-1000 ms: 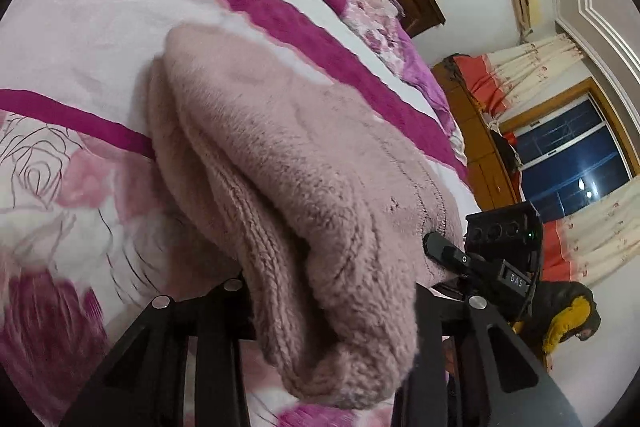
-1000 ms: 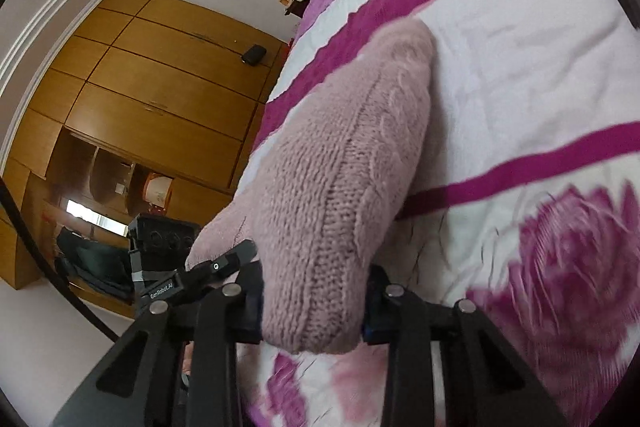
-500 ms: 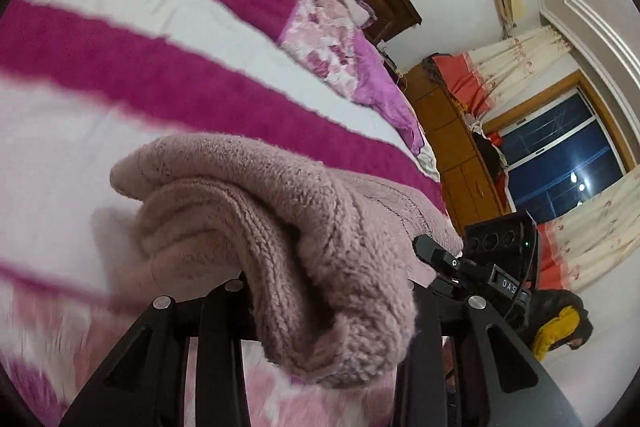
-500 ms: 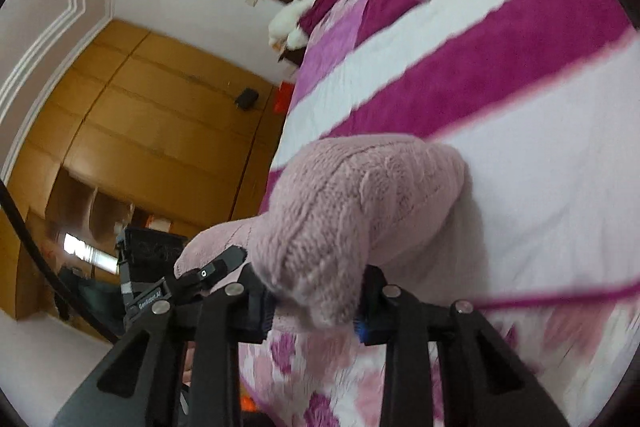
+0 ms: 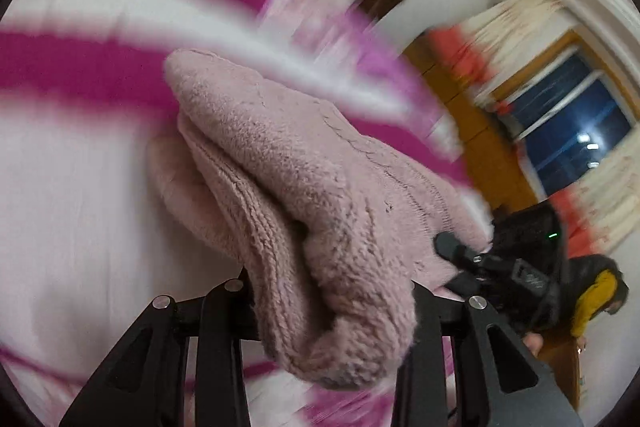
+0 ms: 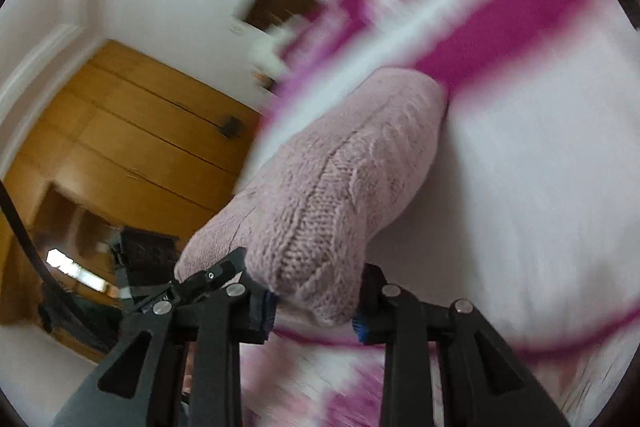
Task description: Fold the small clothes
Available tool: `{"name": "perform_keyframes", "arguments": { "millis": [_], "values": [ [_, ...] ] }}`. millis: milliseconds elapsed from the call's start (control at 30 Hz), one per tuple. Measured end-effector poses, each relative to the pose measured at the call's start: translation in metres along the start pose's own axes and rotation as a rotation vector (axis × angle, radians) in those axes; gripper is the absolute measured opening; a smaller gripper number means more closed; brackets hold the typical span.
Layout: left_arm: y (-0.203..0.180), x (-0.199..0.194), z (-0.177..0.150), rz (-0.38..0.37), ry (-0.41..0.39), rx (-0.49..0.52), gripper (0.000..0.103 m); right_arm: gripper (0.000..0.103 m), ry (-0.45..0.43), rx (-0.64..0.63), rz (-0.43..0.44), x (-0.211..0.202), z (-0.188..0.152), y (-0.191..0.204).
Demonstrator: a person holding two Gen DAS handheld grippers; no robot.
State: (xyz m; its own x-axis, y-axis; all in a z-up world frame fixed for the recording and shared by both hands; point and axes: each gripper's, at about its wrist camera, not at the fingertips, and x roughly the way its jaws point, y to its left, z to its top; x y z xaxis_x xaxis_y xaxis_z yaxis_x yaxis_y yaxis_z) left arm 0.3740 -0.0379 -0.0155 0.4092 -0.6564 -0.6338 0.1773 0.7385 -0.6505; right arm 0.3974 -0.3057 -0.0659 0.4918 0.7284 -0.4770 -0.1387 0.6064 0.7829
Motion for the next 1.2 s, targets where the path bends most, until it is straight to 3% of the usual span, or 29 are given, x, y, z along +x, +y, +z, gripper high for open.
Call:
{"name": "perform_keyframes", "arguments": {
  "millis": [67,100,200,267,533,867,1200],
  "values": [
    [0.03,0.025,-0.032,0.017,0.067,-0.077,0.01,0.026,0.035,0.048,-0.018,0.012,-0.033,-0.033],
    [0.036,0.023,-0.042,-0.013,0.039,-0.088,0.009,0.025,0.033,0.082,-0.016,0.012,-0.042,-0.042],
    [0.038,0.015,-0.058,-0.06,-0.002,-0.109,0.009,0.022,-0.001,0.072,-0.011,0.004,-0.046,-0.031],
    [0.037,0.011,-0.061,-0.048,-0.01,-0.122,0.009,0.022,0.002,0.03,-0.031,0.001,-0.047,-0.018],
    [0.004,-0.006,-0.061,-0.005,0.004,-0.056,0.009,0.021,-0.017,0.05,0.015,-0.024,-0.066,-0.013],
    [-0.025,-0.03,-0.121,0.055,0.013,0.029,0.009,0.021,-0.006,0.072,0.034,-0.056,-0.123,-0.01],
    [-0.032,-0.03,-0.135,0.103,0.02,0.076,0.01,0.02,0.006,0.092,0.009,-0.054,-0.135,-0.027]
  ]
}}
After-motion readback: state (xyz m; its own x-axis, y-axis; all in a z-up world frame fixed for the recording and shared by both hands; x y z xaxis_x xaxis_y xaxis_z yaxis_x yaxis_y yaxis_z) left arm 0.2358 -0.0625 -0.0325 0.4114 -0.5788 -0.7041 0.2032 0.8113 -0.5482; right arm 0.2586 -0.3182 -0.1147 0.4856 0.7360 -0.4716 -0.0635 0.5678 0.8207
